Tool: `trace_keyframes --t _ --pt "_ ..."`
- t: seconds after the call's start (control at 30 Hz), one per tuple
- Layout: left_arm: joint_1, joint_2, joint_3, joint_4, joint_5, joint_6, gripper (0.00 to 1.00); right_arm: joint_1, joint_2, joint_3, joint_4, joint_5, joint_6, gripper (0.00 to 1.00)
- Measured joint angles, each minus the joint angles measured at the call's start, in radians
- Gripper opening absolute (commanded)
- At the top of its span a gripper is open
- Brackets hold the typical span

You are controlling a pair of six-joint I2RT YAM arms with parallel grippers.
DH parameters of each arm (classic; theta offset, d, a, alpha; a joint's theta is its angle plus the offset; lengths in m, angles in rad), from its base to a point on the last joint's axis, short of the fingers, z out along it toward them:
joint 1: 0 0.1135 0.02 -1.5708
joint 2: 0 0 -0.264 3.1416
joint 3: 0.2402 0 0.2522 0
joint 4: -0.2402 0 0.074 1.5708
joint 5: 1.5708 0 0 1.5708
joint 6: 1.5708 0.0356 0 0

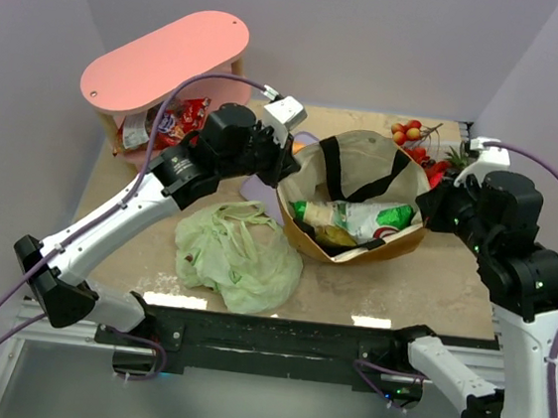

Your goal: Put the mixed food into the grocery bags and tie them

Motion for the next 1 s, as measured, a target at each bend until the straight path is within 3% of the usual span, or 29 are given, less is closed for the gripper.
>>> trace_keyframes --t 0.47,0.5,0.53,0.6,0.63,0.73,1.0 --pt "0.077 0.02 -0.071 -0.079 0.139 -0.016 0.0 0.0 -0.01 -0.225 0.073 -0.102 0.013 0.0" --pt "0.08 0.027 -0.071 -0.079 0.145 -0.016 0.07 0.0 -0.009 -0.238 0.079 -0.103 0.013 0.0" --pt "0.083 0.034 -0.071 -0.076 0.151 -0.016 0.28 0.0 -0.008 -0.254 0.095 -0.102 0.014 0.0" --pt "0.085 0.039 -0.071 -0.068 0.151 -0.014 0.51 0.0 -0.008 -0.277 0.128 -0.101 0.021 0.0" --pt "0.084 0.039 -0.071 -0.062 0.149 -0.01 0.7 0.0 -0.009 -0.284 0.142 -0.1 0.023 0.0" --pt "0.086 0.035 -0.071 -0.043 0.112 0.003 0.97 0.0 -0.014 -0.315 0.187 -0.1 0.032 0.0" --pt "0.095 -0.074 -0.073 -0.021 -0.192 0.029 1.0 0.0 -0.013 -0.345 0.249 -0.098 0.047 0.0"
